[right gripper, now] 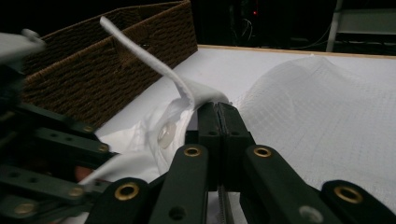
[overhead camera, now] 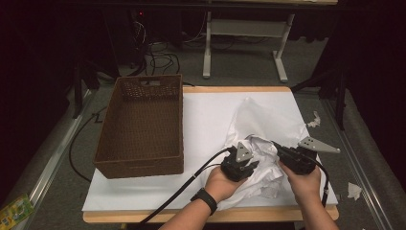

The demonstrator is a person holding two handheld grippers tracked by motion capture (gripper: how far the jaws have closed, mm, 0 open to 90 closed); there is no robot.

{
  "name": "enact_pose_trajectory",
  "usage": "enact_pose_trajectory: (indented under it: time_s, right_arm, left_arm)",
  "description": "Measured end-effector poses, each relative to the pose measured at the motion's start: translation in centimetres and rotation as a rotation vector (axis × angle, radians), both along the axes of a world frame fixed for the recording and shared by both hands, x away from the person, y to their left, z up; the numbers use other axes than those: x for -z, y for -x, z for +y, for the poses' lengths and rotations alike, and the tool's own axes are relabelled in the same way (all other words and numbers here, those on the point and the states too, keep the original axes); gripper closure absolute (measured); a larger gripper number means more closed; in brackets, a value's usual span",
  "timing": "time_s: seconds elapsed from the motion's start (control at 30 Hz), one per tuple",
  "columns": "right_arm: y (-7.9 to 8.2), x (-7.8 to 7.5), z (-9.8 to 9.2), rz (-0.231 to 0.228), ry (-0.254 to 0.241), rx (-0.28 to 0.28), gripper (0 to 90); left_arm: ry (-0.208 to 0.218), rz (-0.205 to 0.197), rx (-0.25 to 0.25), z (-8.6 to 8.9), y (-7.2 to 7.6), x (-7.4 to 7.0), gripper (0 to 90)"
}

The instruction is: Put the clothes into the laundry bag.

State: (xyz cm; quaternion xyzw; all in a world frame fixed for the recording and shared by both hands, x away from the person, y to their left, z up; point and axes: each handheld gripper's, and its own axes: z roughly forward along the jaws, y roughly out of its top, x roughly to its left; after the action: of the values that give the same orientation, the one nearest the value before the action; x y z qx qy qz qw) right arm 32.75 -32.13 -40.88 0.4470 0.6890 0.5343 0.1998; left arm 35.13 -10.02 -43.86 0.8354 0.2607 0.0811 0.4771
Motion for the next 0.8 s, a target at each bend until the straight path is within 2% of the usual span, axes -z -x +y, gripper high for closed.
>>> enact_pose_trajectory:
  time_s: [0.13, 0.2, 0.27, 0.4, 0.53, 0.6, 0.67, 0.8]
  right_arm:
    - [0.6, -0.7, -0.1, -0.018, -0.025, -0.016, 90.0]
    - [1.0, -1.1, 0.0, -0.028, -0.041, -0.037, 90.0]
    - [1.1, -1.4, 0.6, -0.039, -0.054, -0.060, 90.0]
    - [0.8, -1.8, 2.5, -0.048, -0.044, -0.097, 90.0]
    - [0.1, -2.1, 4.0, -0.050, -0.038, -0.114, 90.0]
    - [-0.3, -2.1, 4.4, -0.046, -0.023, -0.117, 90.0]
    - [-0.4, -1.9, 4.4, -0.037, -0.012, -0.107, 90.0]
    - [0.0, -1.6, 3.3, -0.027, -0.021, -0.085, 90.0]
  left_arm:
    - [-0.059, -0.024, -0.063, -0.2, -0.4, 0.5, 77.0]
    - [-0.063, -0.019, -0.093, 0.1, -0.6, 0.7, 77.2]
    - [-0.072, -0.022, -0.118, 0.5, -0.7, 0.6, 77.4]
    - [-0.112, -0.046, -0.182, 1.7, -0.8, 0.2, 78.8]
    - [-0.097, -0.055, -0.214, 3.6, -1.0, -0.8, 79.9]
    - [-0.056, -0.066, -0.196, 4.2, -1.0, -1.7, 79.8]
    - [-0.005, -0.049, -0.158, 4.2, -0.8, -2.5, 79.5]
    - [0.027, -0.034, -0.114, 2.6, -0.5, -2.6, 78.5]
